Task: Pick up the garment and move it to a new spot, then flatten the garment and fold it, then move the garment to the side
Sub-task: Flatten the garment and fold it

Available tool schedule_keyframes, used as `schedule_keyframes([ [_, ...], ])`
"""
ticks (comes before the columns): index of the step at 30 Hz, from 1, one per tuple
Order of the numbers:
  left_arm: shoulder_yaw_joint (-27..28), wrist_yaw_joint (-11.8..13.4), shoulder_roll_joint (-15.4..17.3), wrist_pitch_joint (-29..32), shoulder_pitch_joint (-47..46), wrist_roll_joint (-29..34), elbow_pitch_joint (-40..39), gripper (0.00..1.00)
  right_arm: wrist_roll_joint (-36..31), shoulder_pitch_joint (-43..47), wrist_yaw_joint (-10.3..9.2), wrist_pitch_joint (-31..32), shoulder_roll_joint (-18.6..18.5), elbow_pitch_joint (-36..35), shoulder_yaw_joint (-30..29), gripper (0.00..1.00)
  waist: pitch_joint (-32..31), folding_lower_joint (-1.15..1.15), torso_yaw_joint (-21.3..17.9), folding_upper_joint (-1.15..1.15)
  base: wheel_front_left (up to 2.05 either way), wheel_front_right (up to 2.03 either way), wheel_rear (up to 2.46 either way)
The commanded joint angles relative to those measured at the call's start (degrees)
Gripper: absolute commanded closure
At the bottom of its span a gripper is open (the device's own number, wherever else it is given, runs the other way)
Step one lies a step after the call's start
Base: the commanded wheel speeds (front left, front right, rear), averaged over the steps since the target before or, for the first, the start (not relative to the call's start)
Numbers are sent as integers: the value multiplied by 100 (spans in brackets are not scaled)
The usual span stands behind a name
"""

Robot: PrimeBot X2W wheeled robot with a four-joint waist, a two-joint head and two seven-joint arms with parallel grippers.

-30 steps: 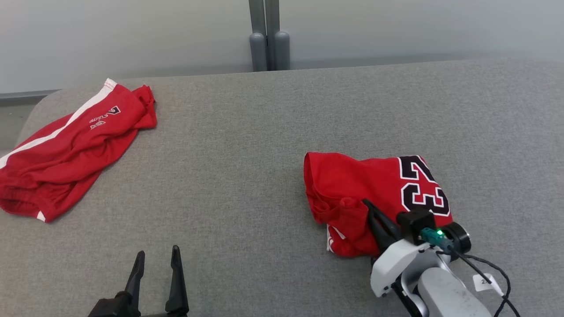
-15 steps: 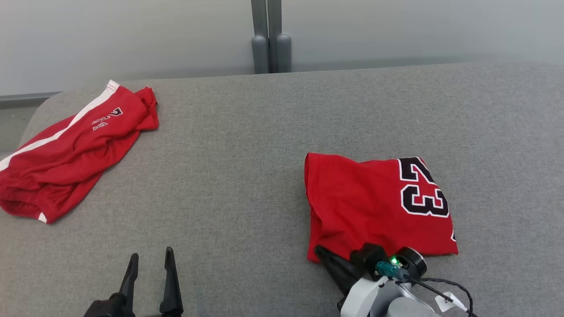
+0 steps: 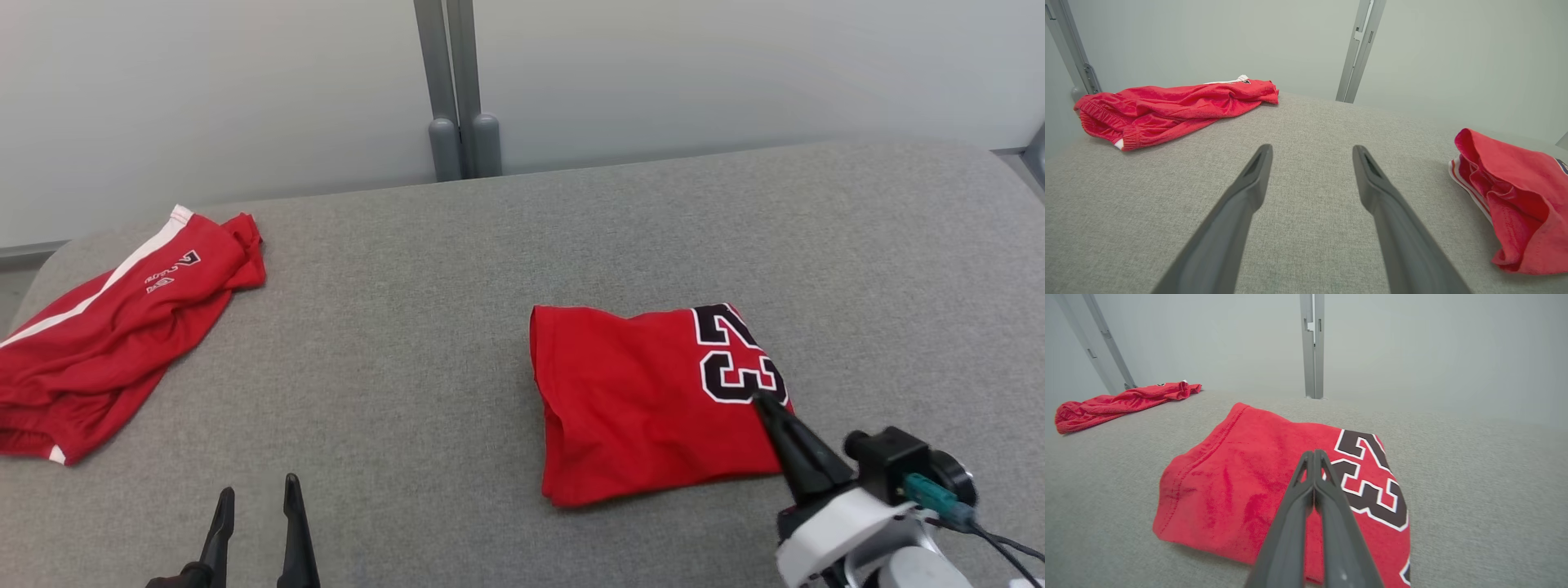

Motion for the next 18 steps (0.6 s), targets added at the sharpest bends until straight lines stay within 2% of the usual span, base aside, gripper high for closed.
schedule_keyframes([
  [1,6,13,15,-16,66,-20,-27,0,31,225,-2,-14,31,-96,-287,100,-70,0,-68,0,0,0,0],
  [9,42,-12,15,-16,157,-1,-29,0,-261,985,-2,-15,-12,-248,-1507,100,-147,0,-63,0,0,0,0],
  [14,71,-4,15,-16,149,-14,-33,0,-327,1201,-2,-14,58,-260,-1766,100,-164,0,10,0,0,0,0],
  [15,65,-4,15,-16,152,-21,-39,0,-332,1185,-2,-14,69,-256,-1783,87,-160,0,23,0,0,0,0],
  [16,53,3,15,-16,156,-31,-47,0,-294,1149,-2,-14,105,-257,-1797,65,-154,0,32,0,0,0,0],
  [17,34,15,15,-16,161,-39,-56,0,-228,1079,-2,-14,149,-248,-1812,10,-143,0,42,0,0,0,0],
  [18,17,21,15,-16,162,-51,-59,0,-130,1024,-2,-15,178,-200,-1793,0,-128,0,51,0,0,0,0],
])
